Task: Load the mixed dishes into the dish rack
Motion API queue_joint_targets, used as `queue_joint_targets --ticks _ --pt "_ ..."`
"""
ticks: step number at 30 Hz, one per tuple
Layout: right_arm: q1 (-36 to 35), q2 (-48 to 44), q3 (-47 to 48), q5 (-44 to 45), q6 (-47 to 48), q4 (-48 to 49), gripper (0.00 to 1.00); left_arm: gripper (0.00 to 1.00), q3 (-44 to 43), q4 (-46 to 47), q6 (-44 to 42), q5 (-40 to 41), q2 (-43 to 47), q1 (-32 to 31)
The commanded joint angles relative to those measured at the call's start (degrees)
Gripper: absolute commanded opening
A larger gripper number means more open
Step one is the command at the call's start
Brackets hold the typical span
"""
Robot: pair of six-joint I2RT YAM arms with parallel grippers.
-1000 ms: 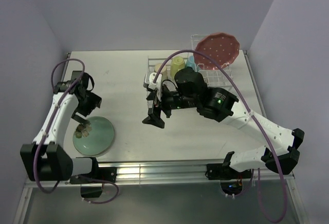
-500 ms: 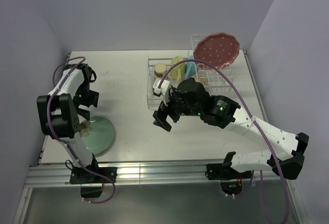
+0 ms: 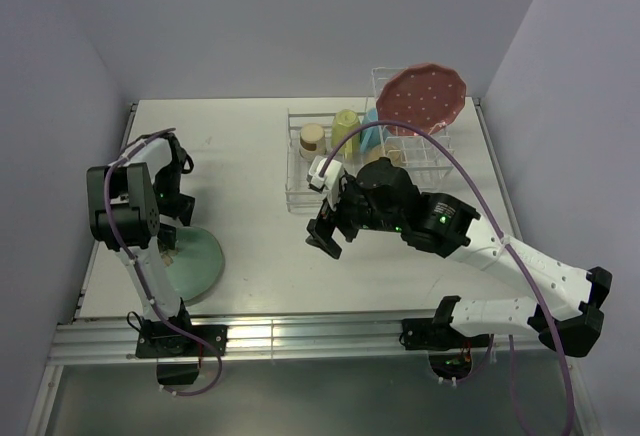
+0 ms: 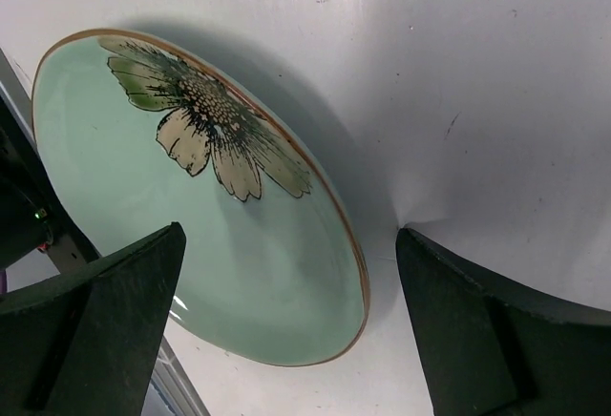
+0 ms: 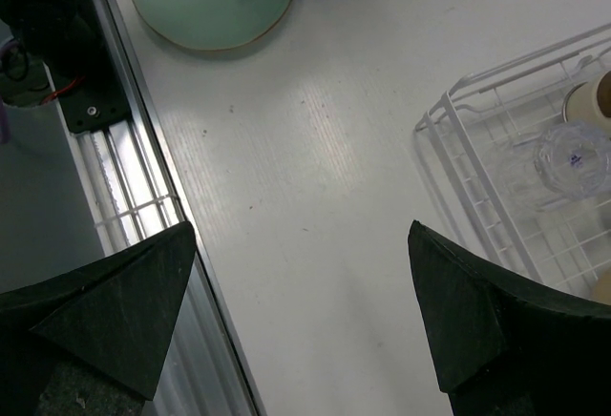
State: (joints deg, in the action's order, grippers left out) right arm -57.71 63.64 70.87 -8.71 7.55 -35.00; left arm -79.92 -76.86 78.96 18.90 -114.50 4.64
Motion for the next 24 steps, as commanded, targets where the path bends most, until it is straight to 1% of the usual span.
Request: queue_joint_targets --ticks 1,3,5,6,7,8,9,11,12,15,20,23,24 --pt "-0.1 -0.4 0.6 1.4 1.1 0.7 1.0 0.99 1.8 -1.9 2.1 2.3 -1.4 0.2" --pt "-0.1 -0.3 0.4 1.9 1.8 0.6 1.0 0.98 4.0 -1.9 2.6 2.1 -1.6 0.2" --pt "-0.1 -0.3 0.2 3.1 2.1 0.6 1.0 0.94 5.4 -1.5 3.0 1.3 -2.4 0.2" --pt "-0.1 -0.2 0.1 3.3 2.4 0.6 1.0 0.91 6.3 -1.2 2.8 1.0 -2.7 0.2" --pt "-0.1 0.0 0.1 3.5 2.6 0.6 1.0 0.82 6.8 0.2 2.2 0.6 -3.0 0.0" --pt "-0.1 0.3 0.2 3.9 2.6 0.6 1.0 0.77 7.1 0.8 2.0 0.5 -3.2 -0.2" --pt "-0.1 0.3 0.4 4.0 2.6 0.6 1.0 0.66 7.4 1.6 1.6 0.6 -3.4 -0.4" --pt "-0.1 0.5 0.6 4.1 2.5 1.0 1.0 0.48 7.5 3.4 1.1 0.4 -4.2 -0.6" --pt "-0.1 0.6 0.9 4.1 2.3 1.1 1.0 0.28 7.6 4.3 0.6 -0.2 -4.6 -0.6" --pt "-0.1 1.7 2.2 4.5 1.9 0.6 1.0 0.0 6.7 7.2 -1.0 -3.1 -5.7 -0.6" --pt "-0.2 3.2 3.8 6.4 1.1 -0.2 1.0 0.0 2.8 8.7 -3.0 -4.8 -5.5 -0.7" --pt "-0.2 4.0 5.2 8.0 0.8 -0.4 1.0 0.0 -2.3 8.0 -4.9 -5.7 -3.5 -1.0" --pt "-0.2 4.3 5.4 8.4 0.6 -0.2 1.0 0.0 -5.4 6.6 -4.9 -6.3 -2.8 -1.1"
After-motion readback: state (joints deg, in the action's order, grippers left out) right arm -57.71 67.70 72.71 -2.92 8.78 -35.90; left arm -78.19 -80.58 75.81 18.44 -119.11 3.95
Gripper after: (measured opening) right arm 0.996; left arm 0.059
